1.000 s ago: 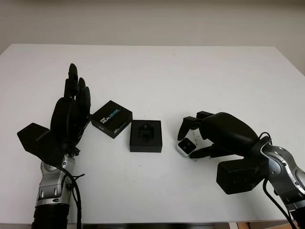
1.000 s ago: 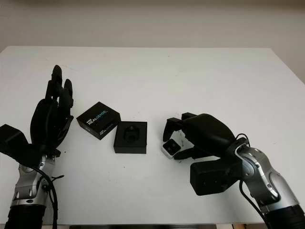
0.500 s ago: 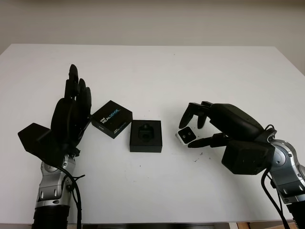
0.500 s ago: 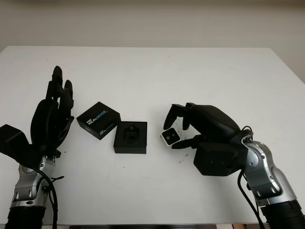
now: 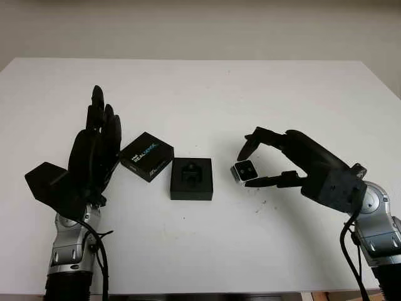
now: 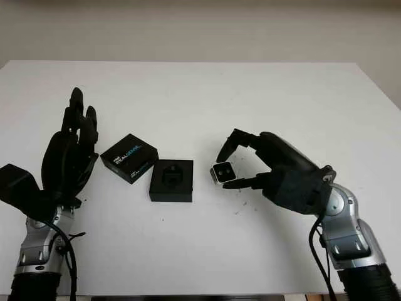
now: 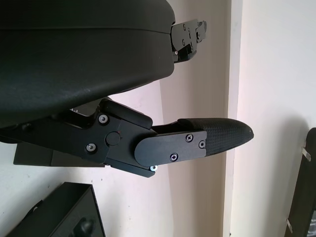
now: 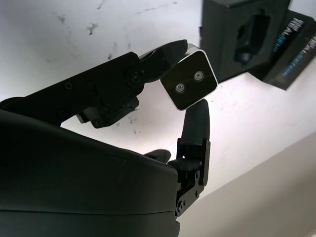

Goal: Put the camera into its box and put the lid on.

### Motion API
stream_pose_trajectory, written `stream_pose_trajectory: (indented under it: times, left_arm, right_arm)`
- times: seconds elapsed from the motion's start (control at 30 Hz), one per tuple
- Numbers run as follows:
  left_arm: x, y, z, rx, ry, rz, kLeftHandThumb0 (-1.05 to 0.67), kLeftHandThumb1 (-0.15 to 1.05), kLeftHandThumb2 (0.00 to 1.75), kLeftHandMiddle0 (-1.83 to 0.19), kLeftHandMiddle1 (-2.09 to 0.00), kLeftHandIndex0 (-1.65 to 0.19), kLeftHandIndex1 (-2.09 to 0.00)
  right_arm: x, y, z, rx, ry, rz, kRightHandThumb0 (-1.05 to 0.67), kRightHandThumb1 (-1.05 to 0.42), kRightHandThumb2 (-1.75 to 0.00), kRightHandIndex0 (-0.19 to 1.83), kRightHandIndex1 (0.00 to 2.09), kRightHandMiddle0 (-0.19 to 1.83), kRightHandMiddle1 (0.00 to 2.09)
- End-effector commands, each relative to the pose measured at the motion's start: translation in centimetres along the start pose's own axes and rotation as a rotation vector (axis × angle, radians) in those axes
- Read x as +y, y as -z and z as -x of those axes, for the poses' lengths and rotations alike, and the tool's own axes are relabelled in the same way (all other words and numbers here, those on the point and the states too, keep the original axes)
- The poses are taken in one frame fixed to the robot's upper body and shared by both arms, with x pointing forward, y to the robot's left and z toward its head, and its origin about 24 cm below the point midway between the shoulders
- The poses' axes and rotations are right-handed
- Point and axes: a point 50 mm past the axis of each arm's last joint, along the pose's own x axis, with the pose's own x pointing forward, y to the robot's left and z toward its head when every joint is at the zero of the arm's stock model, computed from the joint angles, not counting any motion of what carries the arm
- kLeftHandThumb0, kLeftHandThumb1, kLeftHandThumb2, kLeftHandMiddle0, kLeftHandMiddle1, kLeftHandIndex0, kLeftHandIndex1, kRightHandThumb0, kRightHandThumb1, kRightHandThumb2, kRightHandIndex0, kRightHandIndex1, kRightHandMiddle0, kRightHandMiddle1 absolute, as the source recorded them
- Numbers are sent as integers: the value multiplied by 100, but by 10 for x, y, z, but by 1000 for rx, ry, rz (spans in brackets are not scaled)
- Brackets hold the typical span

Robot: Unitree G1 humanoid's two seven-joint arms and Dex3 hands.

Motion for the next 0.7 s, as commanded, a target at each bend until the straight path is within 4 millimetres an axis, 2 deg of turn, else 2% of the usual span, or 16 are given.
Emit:
stream_pose_trajectory:
  times: [0.0, 0.23, 0.67]
  left_arm:
    - [-2, 0, 2, -5, -2, -4, -73, 105, 52, 19, 0, 19, 0]
    - [-2, 0, 2, -4, -7, -17, -73, 105, 52, 19, 0, 19, 0]
    - [-3, 1, 3, -12, -1, -11, -72, 105, 53, 19, 0, 19, 0]
  right_arm:
    - [-4, -8, -2, -26, 29, -37, -37, -97, -6, 17, 19, 27, 153]
    - [4, -10, -7, -1, 26, -118, -41, -98, -6, 21, 16, 27, 157]
    - [22, -21, -18, -43, 60, -287, -44, -99, -5, 24, 11, 22, 179]
